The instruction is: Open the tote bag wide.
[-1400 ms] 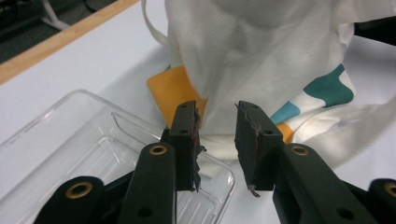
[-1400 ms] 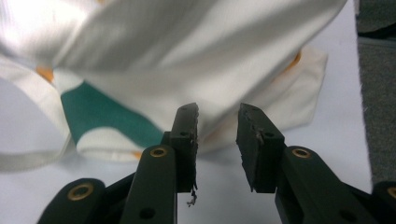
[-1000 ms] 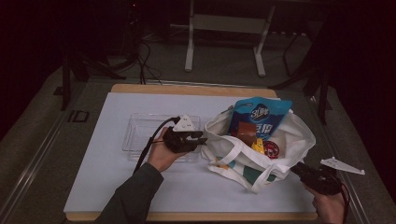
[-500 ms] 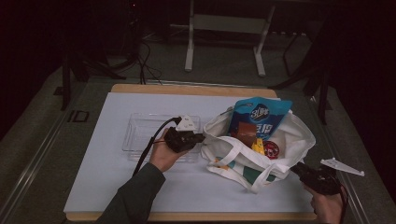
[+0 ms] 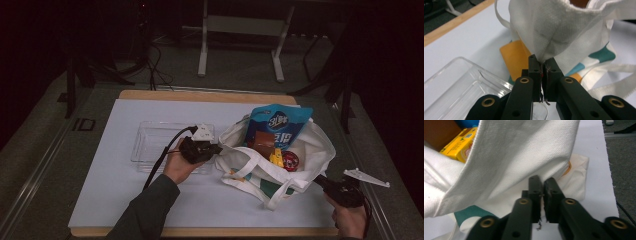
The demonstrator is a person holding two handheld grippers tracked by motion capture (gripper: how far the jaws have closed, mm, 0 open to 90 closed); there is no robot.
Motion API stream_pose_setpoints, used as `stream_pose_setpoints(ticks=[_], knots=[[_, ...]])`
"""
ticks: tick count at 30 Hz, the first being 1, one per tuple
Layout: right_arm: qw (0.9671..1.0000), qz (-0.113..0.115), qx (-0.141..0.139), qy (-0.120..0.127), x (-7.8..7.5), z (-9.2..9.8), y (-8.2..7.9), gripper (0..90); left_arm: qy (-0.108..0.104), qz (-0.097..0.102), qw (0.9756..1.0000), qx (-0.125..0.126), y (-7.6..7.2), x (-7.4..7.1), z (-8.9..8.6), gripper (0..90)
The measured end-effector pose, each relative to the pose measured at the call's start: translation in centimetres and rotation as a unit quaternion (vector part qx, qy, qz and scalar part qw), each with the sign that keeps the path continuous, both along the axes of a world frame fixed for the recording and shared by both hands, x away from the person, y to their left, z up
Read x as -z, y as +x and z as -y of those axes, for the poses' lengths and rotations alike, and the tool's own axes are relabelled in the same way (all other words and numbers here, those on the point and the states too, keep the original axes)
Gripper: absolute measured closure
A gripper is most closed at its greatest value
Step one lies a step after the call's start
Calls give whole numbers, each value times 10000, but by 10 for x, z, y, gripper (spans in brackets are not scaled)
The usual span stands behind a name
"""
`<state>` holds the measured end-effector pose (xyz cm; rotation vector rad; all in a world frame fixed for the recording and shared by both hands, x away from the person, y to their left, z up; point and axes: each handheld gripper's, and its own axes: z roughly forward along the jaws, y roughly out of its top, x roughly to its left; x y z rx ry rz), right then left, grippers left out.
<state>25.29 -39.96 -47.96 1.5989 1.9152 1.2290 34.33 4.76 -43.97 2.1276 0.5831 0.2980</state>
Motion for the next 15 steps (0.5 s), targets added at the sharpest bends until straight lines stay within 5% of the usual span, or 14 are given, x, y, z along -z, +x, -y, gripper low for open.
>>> stream_pose_setpoints(ticks=[9,15], knots=[[9991,-275,4,-335,16,-3,-4,896,534,-42,9986,10,-2,12,10,875],[9976,-404,29,-558,24,-7,2,896,704,-137,9973,-177,5,20,11,877]])
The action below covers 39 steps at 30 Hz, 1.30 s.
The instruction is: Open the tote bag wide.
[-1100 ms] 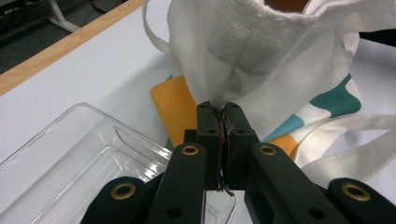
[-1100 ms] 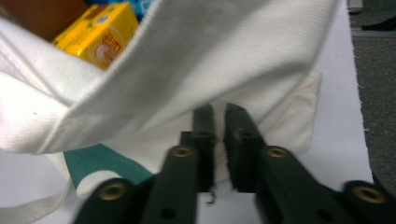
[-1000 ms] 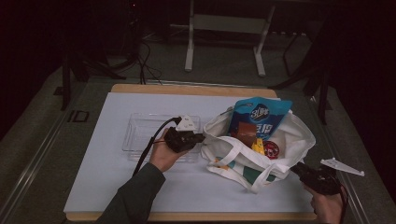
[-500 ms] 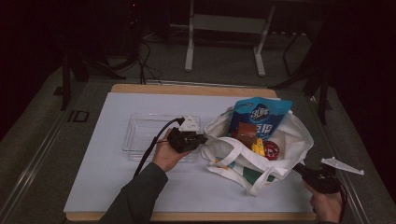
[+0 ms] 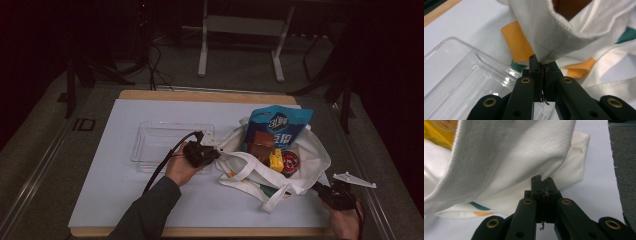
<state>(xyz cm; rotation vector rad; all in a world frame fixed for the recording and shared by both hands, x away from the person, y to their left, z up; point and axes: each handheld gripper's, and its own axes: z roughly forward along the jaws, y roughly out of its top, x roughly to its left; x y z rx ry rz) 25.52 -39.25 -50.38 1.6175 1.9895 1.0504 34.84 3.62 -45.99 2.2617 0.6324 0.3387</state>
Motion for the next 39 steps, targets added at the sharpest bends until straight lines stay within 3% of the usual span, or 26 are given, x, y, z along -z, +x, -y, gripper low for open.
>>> stream_pose_setpoints(ticks=[6,9,15,17,18,23,31,34,39], knots=[[9997,-193,67,-103,14,0,10,897,-190,-143,9997,-59,9,0,-6,880],[9997,-234,118,-17,17,1,12,897,-109,-63,9999,-86,7,0,-4,880],[9997,-203,48,-109,8,1,9,881,-283,-96,9995,-58,5,-2,-8,857],[9997,-166,89,-122,5,2,6,815,-331,-93,9994,22,3,-5,-11,799],[9998,-127,67,-111,2,4,4,758,-351,-82,9993,42,2,-7,-12,754],[9999,61,111,27,-11,12,-7,640,-426,41,9990,86,-5,-15,-18,666],[9983,532,167,178,-45,22,-17,581,-682,200,9974,139,-11,-28,-30,611],[9976,657,144,158,-55,21,-16,575,-904,325,9953,120,-14,-34,-34,613],[9962,845,156,154,-70,19,-9,569,-1000,466,9937,180,-16,-48,-34,602]])
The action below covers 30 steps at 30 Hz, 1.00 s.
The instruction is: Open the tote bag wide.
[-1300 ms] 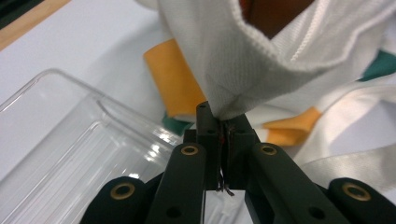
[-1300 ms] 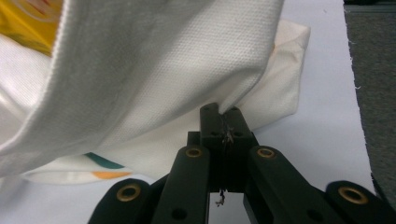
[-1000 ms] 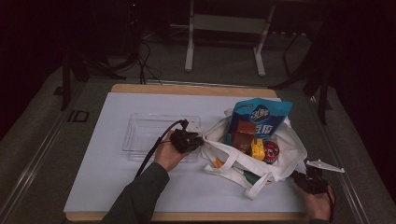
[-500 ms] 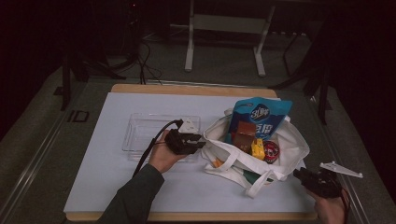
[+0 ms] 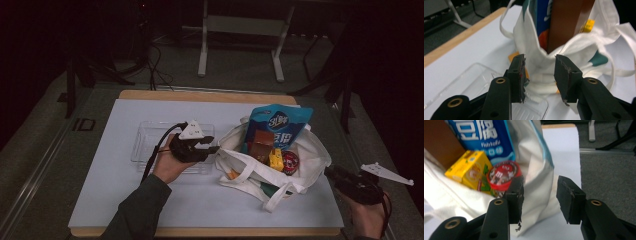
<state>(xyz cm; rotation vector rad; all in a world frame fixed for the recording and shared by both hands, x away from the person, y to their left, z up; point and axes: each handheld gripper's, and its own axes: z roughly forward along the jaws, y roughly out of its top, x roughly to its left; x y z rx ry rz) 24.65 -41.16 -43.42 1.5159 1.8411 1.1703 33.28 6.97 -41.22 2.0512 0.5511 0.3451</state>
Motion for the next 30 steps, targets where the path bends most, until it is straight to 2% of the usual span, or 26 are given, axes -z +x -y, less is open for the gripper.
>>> stream_pose_setpoints(ticks=[6,10,12,16,20,22,26,30], knots=[[9999,98,91,-92,-9,-1,15,595,-200,28,9998,-52,6,-11,8,616],[9997,156,108,-174,-13,-3,29,611,-54,75,9999,-84,13,-12,23,651],[9995,226,52,-196,-16,-5,35,626,-55,161,9998,-103,17,-12,31,693],[9992,258,-93,-300,-20,-10,50,659,143,153,9996,-165,27,-9,46,738],[9987,146,-247,-412,-18,-15,61,783,409,95,9987,-275,36,0,59,838],[9981,78,-215,-569,-14,-18,65,856,471,37,9983,-348,39,3,61,864],[9982,-101,-137,-581,-3,-18,75,868,755,-16,9962,-437,45,12,66,872],[9976,-328,-47,-606,10,-15,85,869,920,-96,9944,-519,51,19,68,875]])
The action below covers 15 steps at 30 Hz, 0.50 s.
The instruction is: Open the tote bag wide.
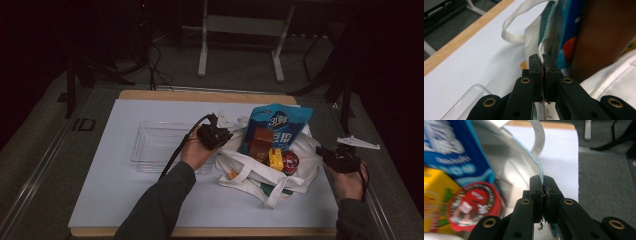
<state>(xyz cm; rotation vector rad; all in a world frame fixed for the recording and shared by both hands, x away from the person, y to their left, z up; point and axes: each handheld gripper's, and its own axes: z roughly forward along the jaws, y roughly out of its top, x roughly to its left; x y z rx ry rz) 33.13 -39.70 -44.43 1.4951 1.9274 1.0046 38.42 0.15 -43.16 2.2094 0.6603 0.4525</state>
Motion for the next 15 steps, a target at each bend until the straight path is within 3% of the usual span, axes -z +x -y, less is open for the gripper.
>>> stream_pose_setpoints(ticks=[5,9,15], knots=[[9995,-325,56,13,23,3,10,871,289,-72,9996,28,3,9,9,876],[9983,-529,134,197,40,7,16,872,539,-88,9985,38,4,14,18,876],[9971,-712,183,173,50,4,18,872,767,-300,9966,96,7,23,21,876]])
